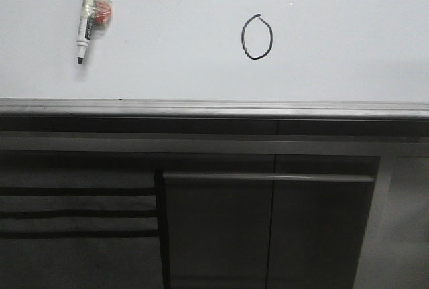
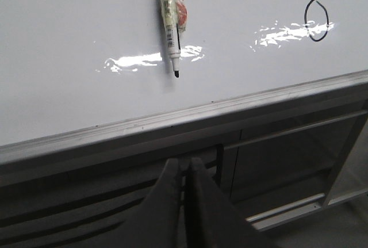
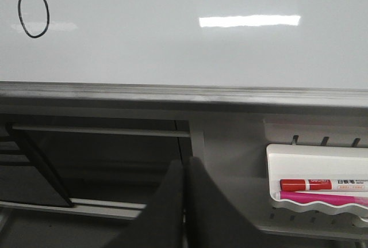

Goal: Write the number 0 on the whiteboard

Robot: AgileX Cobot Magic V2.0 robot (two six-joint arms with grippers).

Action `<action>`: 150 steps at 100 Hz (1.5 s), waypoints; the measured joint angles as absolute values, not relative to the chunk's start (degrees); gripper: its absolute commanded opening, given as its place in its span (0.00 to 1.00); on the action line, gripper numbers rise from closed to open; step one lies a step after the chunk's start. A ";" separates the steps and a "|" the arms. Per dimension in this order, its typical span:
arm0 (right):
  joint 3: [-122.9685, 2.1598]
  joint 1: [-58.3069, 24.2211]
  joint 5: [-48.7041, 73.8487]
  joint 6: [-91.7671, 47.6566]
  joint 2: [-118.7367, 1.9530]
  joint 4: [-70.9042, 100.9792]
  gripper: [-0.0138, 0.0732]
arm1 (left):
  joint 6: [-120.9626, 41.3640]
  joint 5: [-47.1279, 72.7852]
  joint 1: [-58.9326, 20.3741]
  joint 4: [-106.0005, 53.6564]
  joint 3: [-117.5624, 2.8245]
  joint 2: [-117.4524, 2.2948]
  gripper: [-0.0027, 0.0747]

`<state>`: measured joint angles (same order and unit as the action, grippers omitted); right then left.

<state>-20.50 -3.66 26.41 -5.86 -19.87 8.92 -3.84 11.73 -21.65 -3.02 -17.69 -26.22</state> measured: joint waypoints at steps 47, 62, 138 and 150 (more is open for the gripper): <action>-20.50 -3.66 26.41 -5.86 -19.79 9.05 0.07 | -3.72 7.11 -11.43 -1.99 -1.26 -5.90 0.01; -20.50 -3.66 26.41 -5.74 -19.79 9.05 0.07 | -3.72 5.49 -10.97 -1.99 -0.22 -0.18 0.01; -20.50 -3.66 26.41 -5.64 -19.79 9.18 0.07 | -3.72 5.15 -10.28 -1.99 -0.22 0.27 0.01; -19.33 -3.66 25.11 -5.64 -18.52 9.18 0.07 | -3.72 5.15 -10.28 -1.99 -0.22 0.27 0.01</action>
<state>-19.33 -3.66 25.11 -5.64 -18.52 9.18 -3.72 5.15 -10.28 -1.99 -0.22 0.27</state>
